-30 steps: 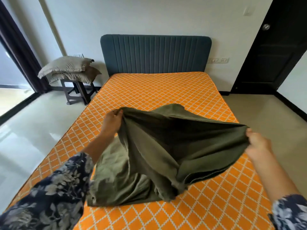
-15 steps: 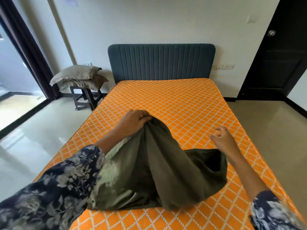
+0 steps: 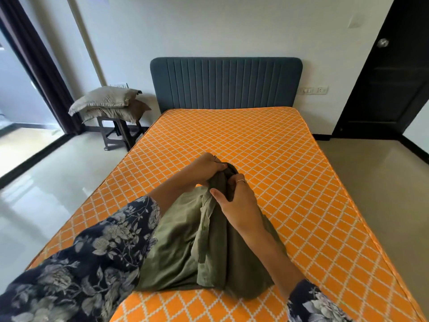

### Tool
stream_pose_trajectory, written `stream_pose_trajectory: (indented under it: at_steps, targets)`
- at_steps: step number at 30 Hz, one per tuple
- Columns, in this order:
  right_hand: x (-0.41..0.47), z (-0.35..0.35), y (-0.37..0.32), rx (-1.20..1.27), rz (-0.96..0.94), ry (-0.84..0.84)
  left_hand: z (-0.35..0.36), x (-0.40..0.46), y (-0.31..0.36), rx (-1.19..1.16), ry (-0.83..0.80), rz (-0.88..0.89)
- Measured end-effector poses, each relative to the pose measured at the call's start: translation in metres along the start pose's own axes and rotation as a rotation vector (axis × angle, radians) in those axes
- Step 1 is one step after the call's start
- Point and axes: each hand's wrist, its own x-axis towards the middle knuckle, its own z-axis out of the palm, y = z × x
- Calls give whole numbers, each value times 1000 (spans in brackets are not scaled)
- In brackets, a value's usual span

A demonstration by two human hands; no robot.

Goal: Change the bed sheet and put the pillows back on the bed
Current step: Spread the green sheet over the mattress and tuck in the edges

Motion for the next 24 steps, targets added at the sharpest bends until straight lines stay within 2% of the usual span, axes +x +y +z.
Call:
stream_pose_trajectory:
  at_steps: [3,7,11,15,17,19,21,24]
  targets:
    - [-8,7,0,-66,24,48,6,1,-7,-109,-9,-66]
    - [-11,14,9,-56,81,-7,12,3,-22,-236,-86,-130]
    - [-14,13,13,143,95,-7,18,0,-41,-361,-183,-145]
    - [-15,7,21,338,252,82,29,-19,-57,-399,-227,-91]
    - [-13,6,26,401,341,117,39,-26,-70,-299,-147,-24]
    - [-11,9,30,437,394,135,52,-31,-80,-10,34,108]
    - [-10,14,38,482,467,125,63,-34,-81,171,174,224]
    - [13,14,62,566,576,225,60,-26,-74,137,306,226]
